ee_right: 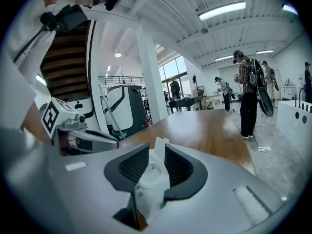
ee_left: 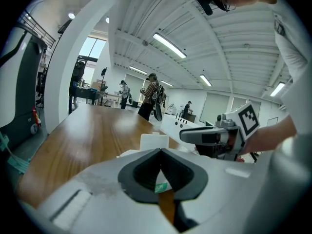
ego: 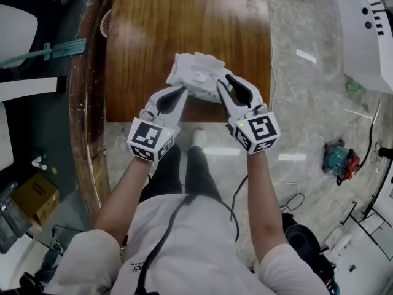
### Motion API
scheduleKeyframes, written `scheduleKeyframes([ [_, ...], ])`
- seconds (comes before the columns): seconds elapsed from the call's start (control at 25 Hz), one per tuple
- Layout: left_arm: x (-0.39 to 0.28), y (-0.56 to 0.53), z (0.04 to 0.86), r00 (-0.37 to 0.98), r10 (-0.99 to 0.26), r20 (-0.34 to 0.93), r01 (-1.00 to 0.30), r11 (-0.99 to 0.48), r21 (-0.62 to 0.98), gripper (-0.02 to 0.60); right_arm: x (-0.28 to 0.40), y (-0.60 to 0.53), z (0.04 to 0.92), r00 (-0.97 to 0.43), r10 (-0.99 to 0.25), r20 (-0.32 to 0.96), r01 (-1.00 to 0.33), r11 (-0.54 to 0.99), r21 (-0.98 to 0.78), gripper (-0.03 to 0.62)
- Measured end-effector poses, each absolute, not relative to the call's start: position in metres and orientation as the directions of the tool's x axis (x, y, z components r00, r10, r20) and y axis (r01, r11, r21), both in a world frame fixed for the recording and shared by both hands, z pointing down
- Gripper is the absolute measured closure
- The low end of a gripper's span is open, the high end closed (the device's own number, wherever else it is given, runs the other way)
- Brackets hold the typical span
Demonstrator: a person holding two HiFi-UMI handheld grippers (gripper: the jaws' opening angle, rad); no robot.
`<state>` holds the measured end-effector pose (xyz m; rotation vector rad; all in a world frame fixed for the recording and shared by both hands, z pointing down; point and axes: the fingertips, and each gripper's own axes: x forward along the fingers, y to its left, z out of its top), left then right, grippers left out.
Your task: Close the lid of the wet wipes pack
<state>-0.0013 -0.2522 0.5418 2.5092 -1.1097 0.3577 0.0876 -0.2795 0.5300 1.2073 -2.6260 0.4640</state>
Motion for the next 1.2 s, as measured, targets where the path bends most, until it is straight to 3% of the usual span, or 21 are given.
scheduleKeyframes([
  [0.6,-0.007,-0.268,0.557,0.634,-0.669,0.388,-0.772,-0.581,0.260,0.577,0.077,-0.319,0.570,-0.672,-0.641,0.371,-0.732,0.650,-0.204,0.373],
  [1.2,-0.010,-0.260,0.551,0.629,-0.674,0.387,-0.776,-0.572,0.265,0.577,0.065,-0.315,0.557,-0.717,-0.613,0.333,-0.687,0.701,-0.189,0.372],
])
